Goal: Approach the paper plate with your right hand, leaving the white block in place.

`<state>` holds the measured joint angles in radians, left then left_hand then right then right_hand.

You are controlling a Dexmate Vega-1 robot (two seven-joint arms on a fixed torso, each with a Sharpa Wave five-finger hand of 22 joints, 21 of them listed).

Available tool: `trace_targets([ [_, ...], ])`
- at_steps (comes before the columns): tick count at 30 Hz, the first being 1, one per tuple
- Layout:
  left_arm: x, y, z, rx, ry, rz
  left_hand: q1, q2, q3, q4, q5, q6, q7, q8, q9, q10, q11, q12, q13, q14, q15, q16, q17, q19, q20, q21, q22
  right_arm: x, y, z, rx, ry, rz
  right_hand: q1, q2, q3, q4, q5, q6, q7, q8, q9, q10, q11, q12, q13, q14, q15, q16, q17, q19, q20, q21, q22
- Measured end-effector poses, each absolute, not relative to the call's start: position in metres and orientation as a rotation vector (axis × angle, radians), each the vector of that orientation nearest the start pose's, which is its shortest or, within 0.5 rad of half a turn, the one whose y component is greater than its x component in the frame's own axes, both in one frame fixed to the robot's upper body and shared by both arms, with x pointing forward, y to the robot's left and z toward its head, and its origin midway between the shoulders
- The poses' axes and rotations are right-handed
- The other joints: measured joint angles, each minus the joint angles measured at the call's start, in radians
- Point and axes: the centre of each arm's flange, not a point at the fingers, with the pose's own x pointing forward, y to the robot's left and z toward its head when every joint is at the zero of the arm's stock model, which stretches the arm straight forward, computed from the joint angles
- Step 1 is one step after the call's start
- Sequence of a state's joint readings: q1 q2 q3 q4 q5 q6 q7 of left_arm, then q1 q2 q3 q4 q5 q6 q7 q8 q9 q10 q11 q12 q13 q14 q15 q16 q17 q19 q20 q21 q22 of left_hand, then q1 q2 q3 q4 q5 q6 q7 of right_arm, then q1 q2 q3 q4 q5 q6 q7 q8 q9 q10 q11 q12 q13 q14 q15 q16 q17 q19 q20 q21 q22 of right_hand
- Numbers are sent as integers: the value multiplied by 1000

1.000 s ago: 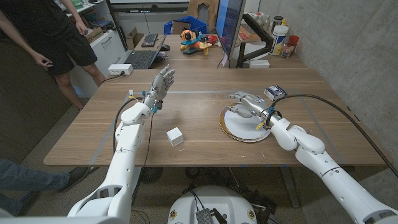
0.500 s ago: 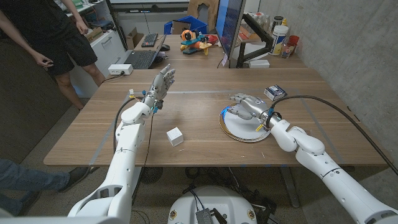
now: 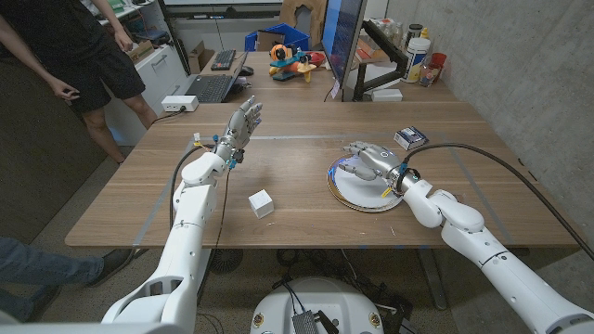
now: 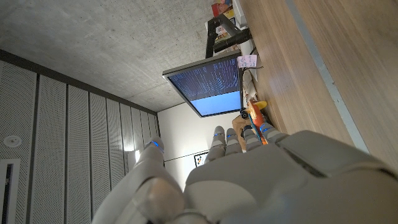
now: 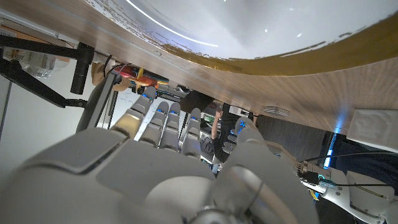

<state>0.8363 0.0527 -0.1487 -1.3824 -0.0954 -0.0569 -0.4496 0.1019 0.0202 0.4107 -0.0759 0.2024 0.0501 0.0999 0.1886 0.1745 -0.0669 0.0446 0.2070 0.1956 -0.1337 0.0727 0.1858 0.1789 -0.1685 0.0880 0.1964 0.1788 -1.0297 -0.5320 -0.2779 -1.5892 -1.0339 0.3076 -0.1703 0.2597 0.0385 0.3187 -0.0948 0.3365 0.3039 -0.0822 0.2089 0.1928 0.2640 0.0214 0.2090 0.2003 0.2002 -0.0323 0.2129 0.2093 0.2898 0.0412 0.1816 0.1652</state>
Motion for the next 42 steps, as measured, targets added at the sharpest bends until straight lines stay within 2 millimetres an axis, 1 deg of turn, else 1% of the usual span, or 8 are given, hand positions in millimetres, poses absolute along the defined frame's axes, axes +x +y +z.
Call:
trace_targets([
  [8, 648, 273, 14, 31, -623, -299, 0, 0, 0, 0, 0, 0, 0, 0, 0, 0, 0, 0, 0, 0, 0, 0, 0, 0, 0, 0, 0, 591, -214, -64, -1572, -873, 2, 0, 0, 0, 0, 4, 7, -7, 0, 0, 0, 0, 0, 0, 0, 0, 0, 0, 0, 0, 0, 0],
  [22, 648, 274, 13, 29, -623, -298, 0, 0, 4, -4, 0, 0, 0, 0, 0, 0, 0, 0, 0, -4, -4, 0, 0, 0, 0, 0, 0, 594, -211, -69, -1592, -851, 19, 0, 0, 0, 0, 8, 7, -7, 0, 0, 0, 0, 0, 0, 0, 0, 0, 0, 0, 0, 0, 0],
  [24, 648, 274, 13, 29, -623, -299, 0, 0, 4, -4, 0, 0, 0, 0, 0, 0, 0, 0, 0, -4, -4, 0, 0, 0, 0, 0, 0, 594, -211, -69, -1592, -851, 20, 0, 0, 0, 0, 8, 13, -13, 0, 0, 0, 0, 0, 0, 0, 0, 0, 0, 0, 0, 0, 0],
  [29, 648, 274, 13, 29, -625, -299, -1, 1, 4, -4, 0, 0, 0, 0, 0, 0, 0, 0, 0, -3, -3, 0, 0, 0, 0, 0, 0, 595, -212, -70, -1600, -839, 23, 0, 0, 0, 0, 8, 18, -7, 0, 0, 0, 0, 0, 0, 0, 0, 0, 0, 0, 0, 0, 0],
  [32, 648, 274, 13, 29, -625, -299, -4, 4, 4, -4, 0, 0, 0, 0, 0, -4, -4, 0, 0, -3, -3, 0, 0, 0, 0, 0, 0, 596, -212, -71, -1601, -835, 24, 0, 0, 0, 0, 11, 18, -7, 0, 0, 2, -2, 0, 0, 0, 0, 0, 0, 0, 0, 0, 0],
  [42, 649, 272, 13, 29, -623, -304, -4, 4, 1, -8, 0, 0, 0, 0, 0, -5, -5, 0, 0, -3, -3, 0, 0, 0, 0, 0, 0, 597, -214, -73, -1606, -818, 21, -5, 5, 0, 0, 11, 18, -7, 0, 0, 4, -4, 0, 0, 4, -4, 0, 0, 0, 0, 0, 0],
])
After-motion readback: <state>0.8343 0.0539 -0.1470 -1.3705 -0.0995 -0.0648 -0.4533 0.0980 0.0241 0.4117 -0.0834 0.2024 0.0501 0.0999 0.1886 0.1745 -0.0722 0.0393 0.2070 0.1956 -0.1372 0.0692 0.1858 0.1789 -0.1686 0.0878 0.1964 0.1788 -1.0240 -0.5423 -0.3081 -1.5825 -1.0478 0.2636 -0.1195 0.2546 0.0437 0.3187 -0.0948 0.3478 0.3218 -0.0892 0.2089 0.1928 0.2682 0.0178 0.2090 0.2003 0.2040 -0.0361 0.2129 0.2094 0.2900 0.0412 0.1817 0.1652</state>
